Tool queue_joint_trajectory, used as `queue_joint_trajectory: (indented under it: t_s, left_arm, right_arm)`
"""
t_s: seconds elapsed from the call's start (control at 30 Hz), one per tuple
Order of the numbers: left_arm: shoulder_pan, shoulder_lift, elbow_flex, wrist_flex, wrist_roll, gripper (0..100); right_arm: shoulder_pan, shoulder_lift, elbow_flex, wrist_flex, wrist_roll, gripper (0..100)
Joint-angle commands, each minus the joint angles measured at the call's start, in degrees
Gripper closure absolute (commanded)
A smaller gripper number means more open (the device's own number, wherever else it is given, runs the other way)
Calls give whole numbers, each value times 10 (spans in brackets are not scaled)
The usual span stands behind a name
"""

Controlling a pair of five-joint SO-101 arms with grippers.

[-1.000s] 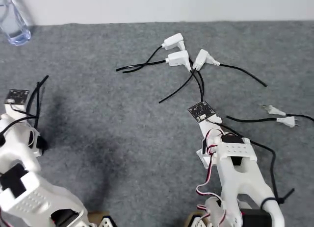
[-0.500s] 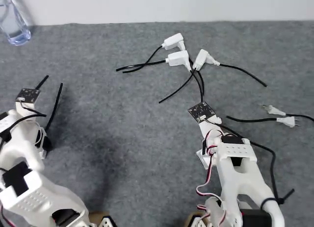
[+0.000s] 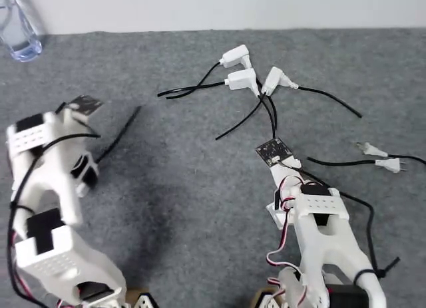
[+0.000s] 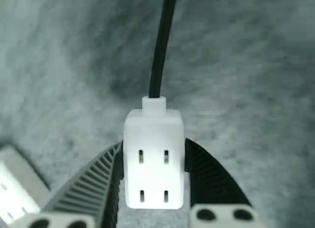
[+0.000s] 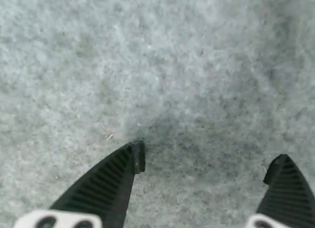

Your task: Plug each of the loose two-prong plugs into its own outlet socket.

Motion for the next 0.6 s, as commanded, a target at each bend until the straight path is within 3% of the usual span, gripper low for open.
queue_joint_trajectory:
  t_s: [0.0, 0.13, 0.33, 0.57]
  left_arm:
    - [102, -11, -61, 87, -46, 987]
    - [219, -11, -75, 119, -55, 987]
    - [382, -11, -73, 104, -23, 987]
    - [500, -4, -69, 35, -6, 987]
  right_arm:
    - [65, -15, -13, -52, -14, 627]
    - [120, -15, -33, -63, -91, 627]
    - [149, -15, -38, -67, -101, 627]
    - [207, -41, -47, -68, -171, 627]
